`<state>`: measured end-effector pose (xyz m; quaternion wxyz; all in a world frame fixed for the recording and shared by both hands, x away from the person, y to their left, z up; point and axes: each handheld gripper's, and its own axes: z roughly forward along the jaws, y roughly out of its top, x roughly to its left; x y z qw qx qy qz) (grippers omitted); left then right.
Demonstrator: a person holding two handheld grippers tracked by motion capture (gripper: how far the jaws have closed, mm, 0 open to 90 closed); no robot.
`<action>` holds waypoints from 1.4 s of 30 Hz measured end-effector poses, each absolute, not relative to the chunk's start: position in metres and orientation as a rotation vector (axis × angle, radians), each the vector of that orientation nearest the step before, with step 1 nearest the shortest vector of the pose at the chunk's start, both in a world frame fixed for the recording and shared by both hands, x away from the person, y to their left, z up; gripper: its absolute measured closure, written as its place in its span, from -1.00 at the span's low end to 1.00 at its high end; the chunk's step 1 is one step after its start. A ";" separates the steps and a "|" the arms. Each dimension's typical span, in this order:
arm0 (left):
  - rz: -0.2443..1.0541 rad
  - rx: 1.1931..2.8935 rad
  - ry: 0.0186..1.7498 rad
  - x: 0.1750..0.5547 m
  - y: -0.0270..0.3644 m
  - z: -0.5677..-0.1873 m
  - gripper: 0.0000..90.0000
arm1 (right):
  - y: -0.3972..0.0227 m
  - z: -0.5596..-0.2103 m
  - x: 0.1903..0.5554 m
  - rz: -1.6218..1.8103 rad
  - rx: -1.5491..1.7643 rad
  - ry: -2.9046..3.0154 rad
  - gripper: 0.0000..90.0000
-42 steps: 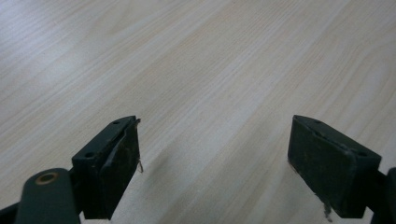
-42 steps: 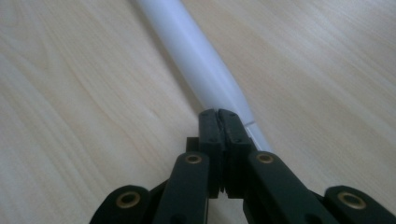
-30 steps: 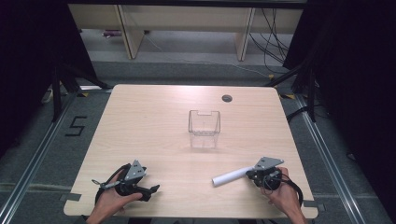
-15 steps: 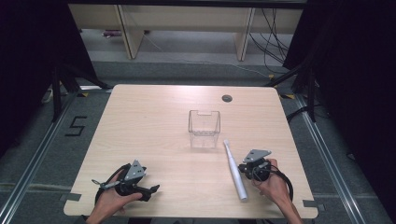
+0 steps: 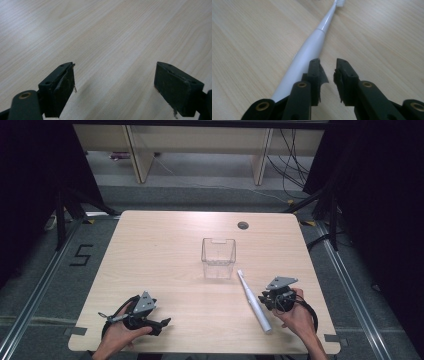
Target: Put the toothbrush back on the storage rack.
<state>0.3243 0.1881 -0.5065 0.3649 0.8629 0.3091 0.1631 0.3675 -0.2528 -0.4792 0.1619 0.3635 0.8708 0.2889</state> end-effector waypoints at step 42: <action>0.424 2.226 0.793 0.325 0.190 -0.506 -0.64 | -0.202 -0.471 0.393 0.461 1.247 2.763 0.06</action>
